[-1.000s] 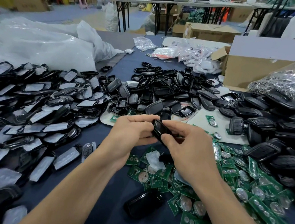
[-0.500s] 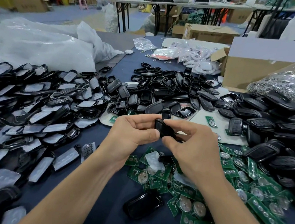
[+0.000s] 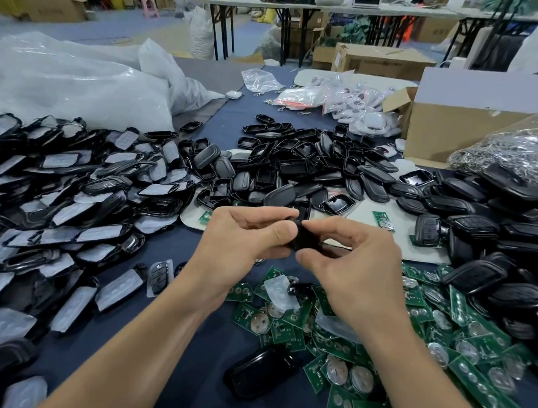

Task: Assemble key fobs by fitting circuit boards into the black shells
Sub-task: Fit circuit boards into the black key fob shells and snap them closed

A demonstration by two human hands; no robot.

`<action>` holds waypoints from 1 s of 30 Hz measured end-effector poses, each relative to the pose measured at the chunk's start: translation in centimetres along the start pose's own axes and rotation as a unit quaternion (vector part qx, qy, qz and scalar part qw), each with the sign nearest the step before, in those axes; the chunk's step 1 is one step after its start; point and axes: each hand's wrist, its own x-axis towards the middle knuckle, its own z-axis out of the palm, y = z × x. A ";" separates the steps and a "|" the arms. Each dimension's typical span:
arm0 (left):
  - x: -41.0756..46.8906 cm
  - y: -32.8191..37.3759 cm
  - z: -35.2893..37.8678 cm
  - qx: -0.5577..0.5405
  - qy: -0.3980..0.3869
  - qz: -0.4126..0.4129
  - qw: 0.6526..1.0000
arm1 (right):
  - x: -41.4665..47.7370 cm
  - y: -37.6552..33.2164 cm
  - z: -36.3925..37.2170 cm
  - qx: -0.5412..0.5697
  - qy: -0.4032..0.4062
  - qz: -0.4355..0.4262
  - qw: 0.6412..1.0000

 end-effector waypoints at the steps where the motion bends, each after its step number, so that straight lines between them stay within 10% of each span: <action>1: 0.0 0.0 0.2 0.002 0.014 -0.002 1.000 | -0.2 -0.1 0.1 -0.012 0.001 -0.004 1.000; 14: 0.2 -0.6 0.7 0.006 0.110 0.013 0.994 | -0.9 -0.5 1.4 -0.171 0.043 -0.102 0.979; 22: 0.2 -1.0 0.1 0.077 0.045 0.062 0.994 | 1.0 0.3 -0.1 0.067 -0.059 0.093 0.992; 30: 0.0 -1.3 0.8 0.117 0.021 0.026 0.993 | 0.6 0.6 -0.2 0.127 -0.030 0.089 0.988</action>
